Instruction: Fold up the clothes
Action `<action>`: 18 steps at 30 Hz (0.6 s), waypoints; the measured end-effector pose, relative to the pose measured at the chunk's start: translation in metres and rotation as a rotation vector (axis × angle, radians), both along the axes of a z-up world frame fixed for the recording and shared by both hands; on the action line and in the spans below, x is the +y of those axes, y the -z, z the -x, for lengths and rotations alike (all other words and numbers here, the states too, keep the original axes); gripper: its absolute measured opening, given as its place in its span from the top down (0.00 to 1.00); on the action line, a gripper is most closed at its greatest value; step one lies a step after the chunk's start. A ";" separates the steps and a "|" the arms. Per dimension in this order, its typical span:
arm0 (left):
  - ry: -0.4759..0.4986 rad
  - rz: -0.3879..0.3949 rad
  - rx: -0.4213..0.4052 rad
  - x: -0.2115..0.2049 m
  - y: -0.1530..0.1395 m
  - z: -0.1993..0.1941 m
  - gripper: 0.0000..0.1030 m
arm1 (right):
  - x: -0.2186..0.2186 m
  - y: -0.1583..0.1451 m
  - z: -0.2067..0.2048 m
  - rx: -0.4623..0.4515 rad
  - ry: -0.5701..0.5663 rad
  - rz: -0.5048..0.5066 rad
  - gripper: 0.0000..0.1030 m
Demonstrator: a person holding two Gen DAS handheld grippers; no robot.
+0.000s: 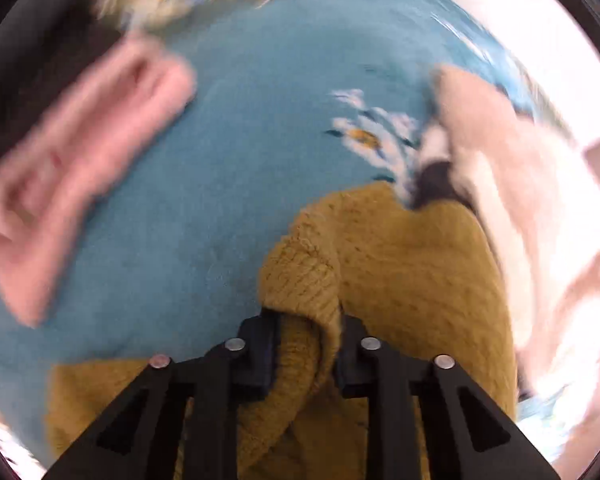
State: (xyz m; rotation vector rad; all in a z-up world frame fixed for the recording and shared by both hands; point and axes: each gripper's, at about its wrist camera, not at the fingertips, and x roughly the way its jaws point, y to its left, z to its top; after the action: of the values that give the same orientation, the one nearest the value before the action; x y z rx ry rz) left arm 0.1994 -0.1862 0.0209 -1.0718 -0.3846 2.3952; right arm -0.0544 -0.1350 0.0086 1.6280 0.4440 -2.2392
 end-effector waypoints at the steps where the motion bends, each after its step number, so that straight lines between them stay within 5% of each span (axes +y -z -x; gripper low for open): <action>1: -0.015 0.025 0.003 0.000 -0.002 0.000 0.86 | 0.021 -0.011 0.002 -0.009 0.050 0.105 0.85; 5: -0.095 0.136 0.080 -0.001 -0.029 0.006 0.89 | 0.111 -0.059 0.004 0.016 0.255 0.500 0.86; 9: -0.173 0.215 0.275 -0.004 -0.097 0.016 0.90 | 0.189 -0.121 -0.019 0.149 0.394 0.831 0.87; 13: -0.230 0.289 0.520 0.010 -0.186 0.021 0.91 | 0.242 -0.202 -0.055 0.349 0.411 0.948 0.87; 18: -0.250 0.261 0.751 0.010 -0.299 -0.011 0.91 | 0.275 -0.312 -0.128 0.606 0.345 1.021 0.87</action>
State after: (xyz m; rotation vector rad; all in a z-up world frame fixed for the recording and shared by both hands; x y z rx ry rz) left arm 0.2109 -0.1758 0.3201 -0.1541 0.0685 2.9025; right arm 0.0736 0.1401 0.3203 0.5130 -0.8061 -2.4808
